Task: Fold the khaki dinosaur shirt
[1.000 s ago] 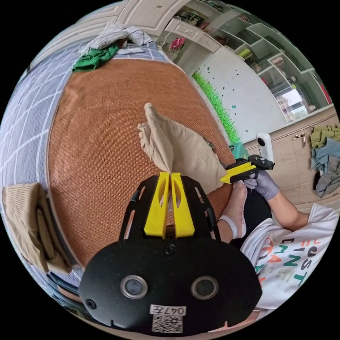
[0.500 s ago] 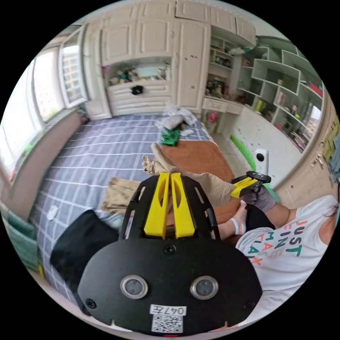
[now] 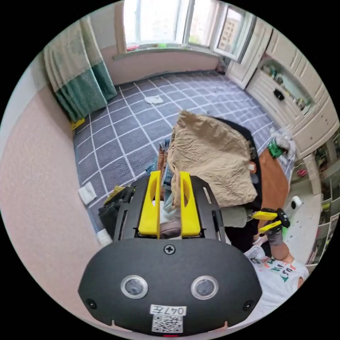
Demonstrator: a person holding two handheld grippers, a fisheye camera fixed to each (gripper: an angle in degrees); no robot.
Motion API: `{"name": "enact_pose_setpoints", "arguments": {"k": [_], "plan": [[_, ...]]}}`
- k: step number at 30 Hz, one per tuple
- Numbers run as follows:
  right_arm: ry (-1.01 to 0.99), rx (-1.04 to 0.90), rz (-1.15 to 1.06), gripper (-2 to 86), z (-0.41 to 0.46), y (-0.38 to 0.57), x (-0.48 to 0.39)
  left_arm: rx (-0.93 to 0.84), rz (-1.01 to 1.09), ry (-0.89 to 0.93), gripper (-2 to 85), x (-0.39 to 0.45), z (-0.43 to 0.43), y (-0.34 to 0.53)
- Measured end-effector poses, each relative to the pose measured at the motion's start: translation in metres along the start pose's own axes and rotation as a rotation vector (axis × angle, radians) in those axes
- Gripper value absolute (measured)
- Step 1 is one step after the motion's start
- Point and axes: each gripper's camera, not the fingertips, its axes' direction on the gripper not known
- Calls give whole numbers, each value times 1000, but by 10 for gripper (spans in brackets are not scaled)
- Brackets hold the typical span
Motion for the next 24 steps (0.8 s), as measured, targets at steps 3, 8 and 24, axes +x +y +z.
{"name": "enact_pose_setpoints", "arguments": {"k": [3,8,24], "plan": [[68,67,-17,40,-37,17,0,288,20,77,59,24,-56,79],[345,170,-55,-7,-108,67,-7,753,125,78,0,126,-138,199],[406,463,376,-11,-166,269,25,345,527,466,125,716,48,174]]}}
